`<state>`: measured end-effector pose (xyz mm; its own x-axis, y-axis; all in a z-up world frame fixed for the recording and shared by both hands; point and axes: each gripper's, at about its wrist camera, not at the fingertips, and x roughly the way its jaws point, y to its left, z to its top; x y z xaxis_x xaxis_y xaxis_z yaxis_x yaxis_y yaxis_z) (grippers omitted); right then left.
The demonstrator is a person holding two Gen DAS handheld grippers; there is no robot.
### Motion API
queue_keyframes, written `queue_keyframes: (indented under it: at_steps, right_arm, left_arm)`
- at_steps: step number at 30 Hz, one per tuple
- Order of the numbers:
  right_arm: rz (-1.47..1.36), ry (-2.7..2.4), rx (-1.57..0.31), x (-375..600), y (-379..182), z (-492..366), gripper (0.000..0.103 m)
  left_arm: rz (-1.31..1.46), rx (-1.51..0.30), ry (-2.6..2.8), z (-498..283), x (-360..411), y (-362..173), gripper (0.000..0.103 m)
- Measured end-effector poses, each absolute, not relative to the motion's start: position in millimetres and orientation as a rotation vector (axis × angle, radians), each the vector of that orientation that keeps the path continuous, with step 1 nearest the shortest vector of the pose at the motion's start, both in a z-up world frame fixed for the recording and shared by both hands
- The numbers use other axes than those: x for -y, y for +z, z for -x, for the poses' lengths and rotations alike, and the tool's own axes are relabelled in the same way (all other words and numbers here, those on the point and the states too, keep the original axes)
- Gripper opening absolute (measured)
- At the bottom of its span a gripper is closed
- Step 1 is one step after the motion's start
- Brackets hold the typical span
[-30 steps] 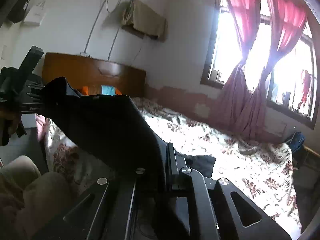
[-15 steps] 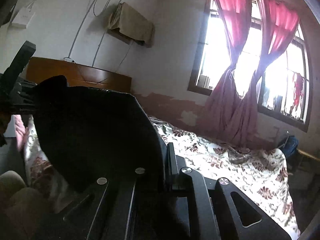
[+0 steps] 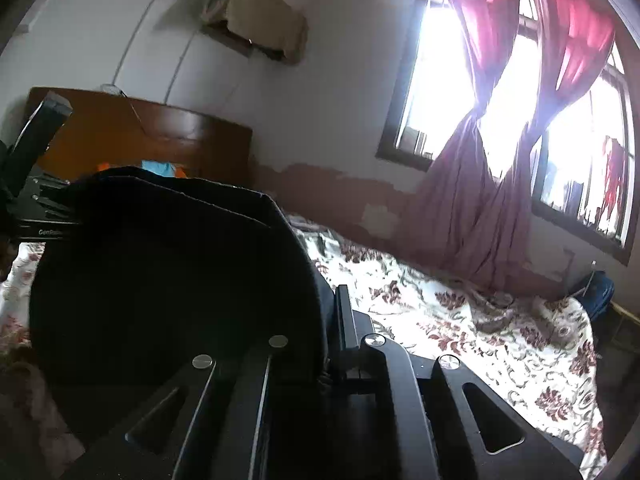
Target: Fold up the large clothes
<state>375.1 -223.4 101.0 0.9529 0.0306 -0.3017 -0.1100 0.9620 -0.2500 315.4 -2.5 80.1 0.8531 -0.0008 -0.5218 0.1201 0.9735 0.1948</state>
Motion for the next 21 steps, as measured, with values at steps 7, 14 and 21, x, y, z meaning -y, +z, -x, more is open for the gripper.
queue_keyframes:
  at_steps: [7, 14, 21]
  right_arm:
    - [0.255, 0.041, -0.360, 216, 70, -430, 0.012]
    - [0.227, 0.036, -0.365, 215, 56, -440, 0.076]
    - [0.235, 0.075, -0.353, 221, 56, -404, 0.080]
  left_arm:
    - [-0.179, -0.619, -0.097, -373, -13, 42, 0.021]
    - [0.056, -0.749, -0.175, -405, -45, 21, 0.026]
    - [-0.003, -0.665, -0.137, -381, -36, 30, 0.031]
